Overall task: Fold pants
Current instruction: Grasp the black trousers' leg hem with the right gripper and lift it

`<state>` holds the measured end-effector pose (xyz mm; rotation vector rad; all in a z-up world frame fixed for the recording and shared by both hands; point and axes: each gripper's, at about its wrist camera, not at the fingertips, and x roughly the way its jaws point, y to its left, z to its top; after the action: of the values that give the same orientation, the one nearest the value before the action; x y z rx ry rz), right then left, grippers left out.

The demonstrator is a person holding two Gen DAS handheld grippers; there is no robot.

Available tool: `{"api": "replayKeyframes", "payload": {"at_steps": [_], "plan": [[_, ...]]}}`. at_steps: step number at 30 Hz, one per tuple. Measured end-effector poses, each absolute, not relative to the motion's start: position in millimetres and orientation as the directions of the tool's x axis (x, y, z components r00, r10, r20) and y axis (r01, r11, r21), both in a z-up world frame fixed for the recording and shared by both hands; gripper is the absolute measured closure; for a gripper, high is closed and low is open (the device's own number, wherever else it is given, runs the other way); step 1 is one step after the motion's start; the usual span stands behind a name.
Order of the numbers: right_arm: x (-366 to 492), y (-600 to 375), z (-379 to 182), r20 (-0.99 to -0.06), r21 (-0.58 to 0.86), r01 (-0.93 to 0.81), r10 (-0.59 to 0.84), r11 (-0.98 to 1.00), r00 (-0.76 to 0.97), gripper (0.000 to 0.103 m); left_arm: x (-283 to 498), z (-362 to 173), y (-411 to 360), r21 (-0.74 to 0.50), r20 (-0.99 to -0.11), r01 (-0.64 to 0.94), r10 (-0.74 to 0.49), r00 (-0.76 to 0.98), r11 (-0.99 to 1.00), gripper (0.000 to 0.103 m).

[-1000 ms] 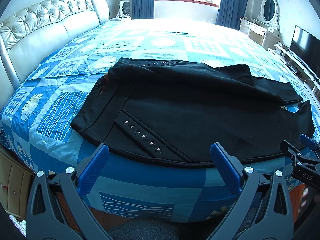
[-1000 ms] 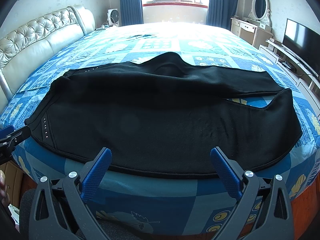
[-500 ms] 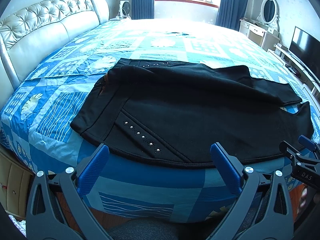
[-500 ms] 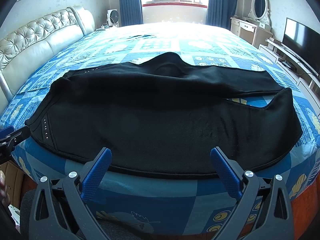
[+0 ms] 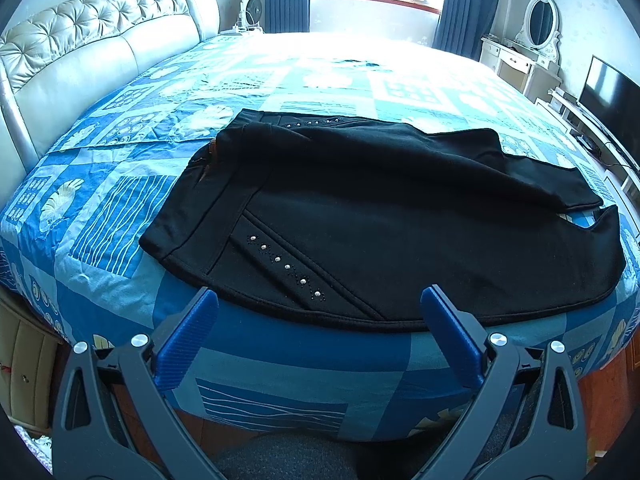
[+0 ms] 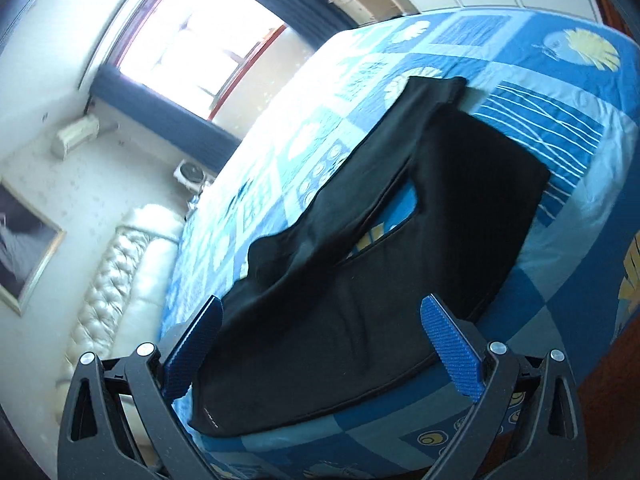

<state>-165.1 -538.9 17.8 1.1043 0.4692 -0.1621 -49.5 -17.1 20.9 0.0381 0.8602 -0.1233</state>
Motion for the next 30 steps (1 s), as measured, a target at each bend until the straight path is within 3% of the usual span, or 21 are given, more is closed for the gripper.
{"api": "replayKeyframes", "payload": {"at_steps": [4,10,17,19,20,21,24,30], "plan": [[-185.9,-605.0,-11.8,-0.497,0.816,0.46,0.021,0.35,0.867,0.004,-47.9,21.8,-17.3,-0.017,-0.754,0.124,-0.094,0.65,0.992,0.002],[-164.0,-627.5,-44.2,-0.536,0.818,0.501,0.062,0.282,0.842,0.004,-44.6,15.8,-12.5,-0.018,-0.766,0.114,-0.087,0.637,0.993,0.002],[-144.7,-638.2,-79.1,-0.453,0.892,0.449,0.088,0.059,0.887,0.007,-39.2,1.2,-6.6,-0.008,-0.791,0.101,-0.068,0.607,0.995,0.002],[-139.2,-641.8,-76.5,-0.474,0.88,0.47,0.065,0.059,0.878,0.033,-38.1,-1.8,-4.6,-0.006,-0.796,0.094,-0.062,0.602,0.996,0.002],[-136.6,-644.2,-77.5,-0.48,0.877,0.478,0.068,0.054,0.874,0.058,-37.4,-3.0,-3.8,-0.006,-0.799,0.091,-0.06,0.599,0.996,0.002],[-135.2,-648.4,-82.0,-0.466,0.885,0.465,0.076,0.042,0.881,0.073,-36.8,-4.3,-2.8,-0.006,-0.801,0.088,-0.058,0.596,0.996,0.002],[-138.5,-656.4,-77.2,-0.442,0.897,0.44,0.06,0.041,0.895,0.086,-36.3,-7.5,-0.4,0.001,-0.804,0.082,-0.049,0.593,0.997,0.002],[-189.8,-666.3,-36.9,-0.523,0.79,0.555,-0.184,0.26,0.832,0.091,-35.5,-13.8,1.8,-0.003,-0.814,0.081,-0.049,0.579,0.997,0.002]]}}
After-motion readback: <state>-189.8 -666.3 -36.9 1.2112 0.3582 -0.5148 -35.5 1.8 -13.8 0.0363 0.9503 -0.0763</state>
